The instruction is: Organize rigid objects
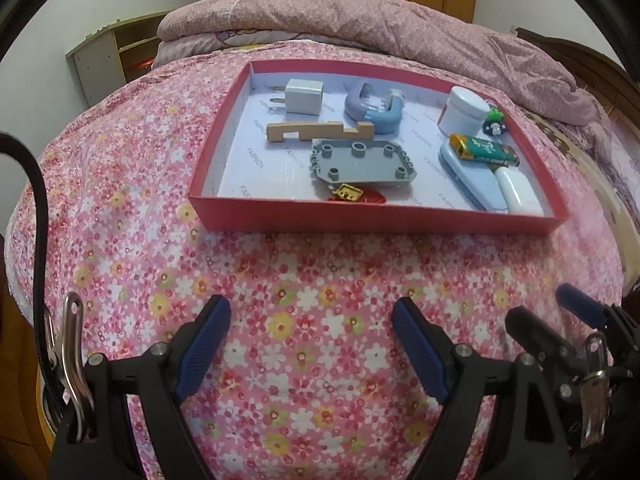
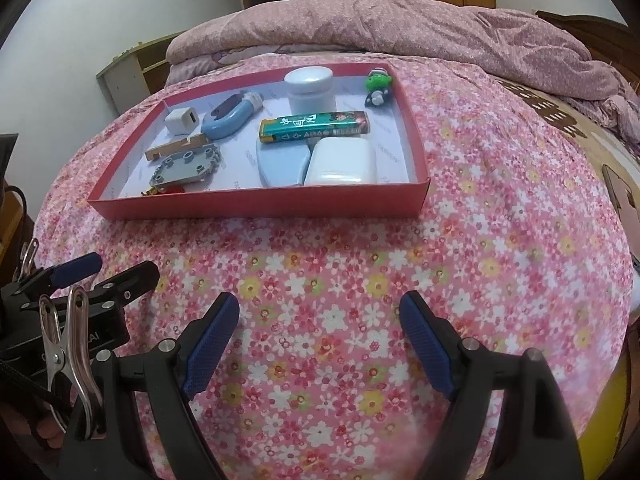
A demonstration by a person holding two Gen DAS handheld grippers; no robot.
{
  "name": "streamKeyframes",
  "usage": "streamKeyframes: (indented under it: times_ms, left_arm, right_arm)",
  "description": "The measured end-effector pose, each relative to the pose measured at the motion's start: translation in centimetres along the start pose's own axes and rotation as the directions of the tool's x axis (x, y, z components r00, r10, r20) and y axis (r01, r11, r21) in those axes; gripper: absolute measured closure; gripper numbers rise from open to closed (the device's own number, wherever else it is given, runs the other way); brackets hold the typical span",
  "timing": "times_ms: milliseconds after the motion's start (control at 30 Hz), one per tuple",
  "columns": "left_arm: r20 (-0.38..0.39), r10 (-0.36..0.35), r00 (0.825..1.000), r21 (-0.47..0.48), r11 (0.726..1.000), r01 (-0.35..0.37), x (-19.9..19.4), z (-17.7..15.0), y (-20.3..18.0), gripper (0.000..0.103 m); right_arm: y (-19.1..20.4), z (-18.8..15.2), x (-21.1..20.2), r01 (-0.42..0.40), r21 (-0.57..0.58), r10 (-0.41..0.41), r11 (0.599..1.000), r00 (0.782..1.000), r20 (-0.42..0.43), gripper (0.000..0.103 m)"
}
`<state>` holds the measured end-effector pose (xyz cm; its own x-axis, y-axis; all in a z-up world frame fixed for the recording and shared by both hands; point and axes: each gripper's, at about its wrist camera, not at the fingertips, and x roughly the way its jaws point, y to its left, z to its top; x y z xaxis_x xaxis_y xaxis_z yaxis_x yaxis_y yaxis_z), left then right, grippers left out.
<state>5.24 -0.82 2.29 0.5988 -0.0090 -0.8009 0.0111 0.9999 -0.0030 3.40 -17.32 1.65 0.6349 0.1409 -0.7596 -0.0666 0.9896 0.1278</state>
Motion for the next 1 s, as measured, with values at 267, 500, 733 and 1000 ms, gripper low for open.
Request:
streamKeyframes:
  times_ms: [267,500,733,1000]
  left_arm:
    - [0.005,0.007,1.0,0.005,1.0,-0.007,0.01,-0.18,-0.2,0.016]
    - [0.005,0.007,1.0,0.005,1.0,-0.007,0.04,-0.21,-0.16,0.015]
    - [0.005,0.008,1.0,0.005,1.0,-0.008,0.05,-0.23,-0.16,0.015]
    - [0.005,0.008,1.0,0.005,1.0,-0.008,0.05,-0.23,-0.17,0.015]
  right_arm:
    - [0.81,-0.37,0.25,0.034,-0.041,-0.034,0.999,0.999,0.006,0.015]
    - [0.76,-0.35,0.26,0.035,-0.041,-0.034,0.999,0.999,0.006,0.015]
    - [0.76,-0.36,0.27,0.034,-0.041,-0.034,0.999,0.999,0.006,0.015]
    - [0.77,-0.38,0.28,0.034,-0.041,-0.034,0.999,0.999,0.006,0.015]
